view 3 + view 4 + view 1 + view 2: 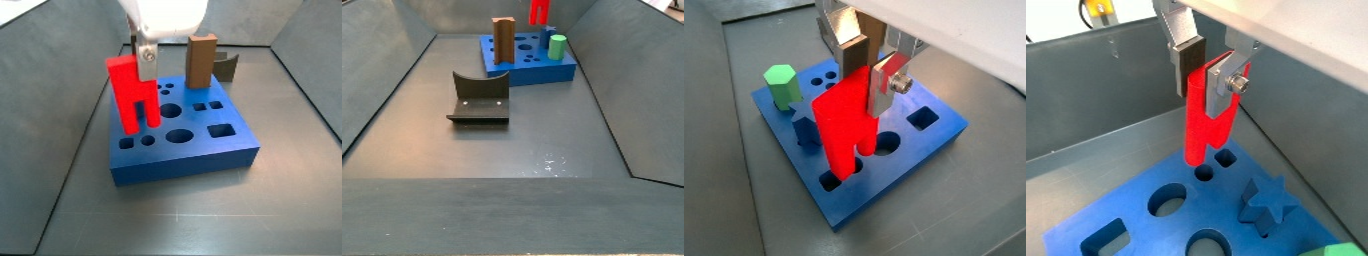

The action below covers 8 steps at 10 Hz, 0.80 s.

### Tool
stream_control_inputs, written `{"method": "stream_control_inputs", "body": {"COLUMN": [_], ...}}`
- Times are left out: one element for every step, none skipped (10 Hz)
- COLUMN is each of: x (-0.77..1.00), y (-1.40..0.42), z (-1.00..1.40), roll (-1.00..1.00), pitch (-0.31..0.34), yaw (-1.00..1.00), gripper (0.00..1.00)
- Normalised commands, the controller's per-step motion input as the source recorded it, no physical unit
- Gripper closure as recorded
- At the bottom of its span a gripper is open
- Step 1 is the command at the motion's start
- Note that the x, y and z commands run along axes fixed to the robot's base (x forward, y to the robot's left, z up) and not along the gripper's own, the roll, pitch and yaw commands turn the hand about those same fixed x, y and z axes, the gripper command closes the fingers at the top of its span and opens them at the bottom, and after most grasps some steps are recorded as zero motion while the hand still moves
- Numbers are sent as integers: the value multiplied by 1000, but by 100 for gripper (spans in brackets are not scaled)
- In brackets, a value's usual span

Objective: Pick up the square-circle object. Move up. Place the square-circle object on the fixture. Regrasp the square-circle object. Move to above the board. Insert the square-circle object.
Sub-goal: Insert the square-circle object.

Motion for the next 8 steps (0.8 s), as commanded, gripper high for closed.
{"method": "stream_control_inputs", "body": {"x": [117, 157, 211, 154, 0, 0, 0, 0], "y": [0, 0, 46, 14, 31, 6, 0, 0], "z": [-137, -94, -111, -69, 0, -97, -243, -231], "roll": [0, 0, 33, 0, 0, 13, 59, 3], "pitch": [-67, 0, 27, 34, 20, 19, 0, 0], "yaw": [-114, -194, -486, -431, -137, -74, -94, -86], "gripper": [100, 100, 100, 100, 100, 100, 100, 100]}}
